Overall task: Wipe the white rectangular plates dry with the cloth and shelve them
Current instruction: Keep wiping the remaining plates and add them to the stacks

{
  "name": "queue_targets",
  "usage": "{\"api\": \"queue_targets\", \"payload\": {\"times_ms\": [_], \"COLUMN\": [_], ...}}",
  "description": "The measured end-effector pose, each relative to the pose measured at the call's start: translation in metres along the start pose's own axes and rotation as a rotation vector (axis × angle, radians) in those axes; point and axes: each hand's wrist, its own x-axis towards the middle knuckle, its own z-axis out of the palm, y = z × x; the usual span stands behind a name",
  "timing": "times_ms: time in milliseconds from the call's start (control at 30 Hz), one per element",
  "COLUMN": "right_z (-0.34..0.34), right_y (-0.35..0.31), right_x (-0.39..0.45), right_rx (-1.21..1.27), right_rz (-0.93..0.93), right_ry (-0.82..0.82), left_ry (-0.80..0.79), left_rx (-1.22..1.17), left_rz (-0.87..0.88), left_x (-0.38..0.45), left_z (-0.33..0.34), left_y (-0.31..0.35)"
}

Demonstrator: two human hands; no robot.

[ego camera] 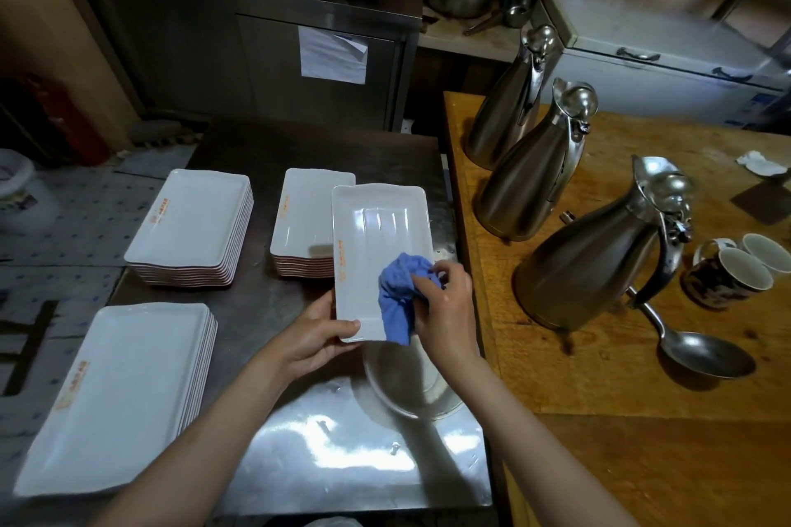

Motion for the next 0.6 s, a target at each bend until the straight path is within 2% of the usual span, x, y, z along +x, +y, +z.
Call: {"api": "queue_targets", "payload": {"times_ms": [100, 367, 600], "right_z": [-0.003, -0.003, -0.008], "right_y": [0.001, 0.006, 0.009], "right_x": [0.010, 0.036, 0.061], "right_rx": [-0.018, -0.015, 0.062], "right_rz": [-0.051, -0.039, 0.122], "right_ry": [0.049, 0.075, 0.107], "left_ry": [-0.001, -0.040, -0.111], "left_rx": [0.028, 0.096, 0.175], "left_rz": [-0.008, -0.035, -0.095], "left_x": [-0.002, -0.004, -0.008], "left_z": [-0.001, 0.000, -0.004], "left_y": [0.002, 0.004, 0.007]}}
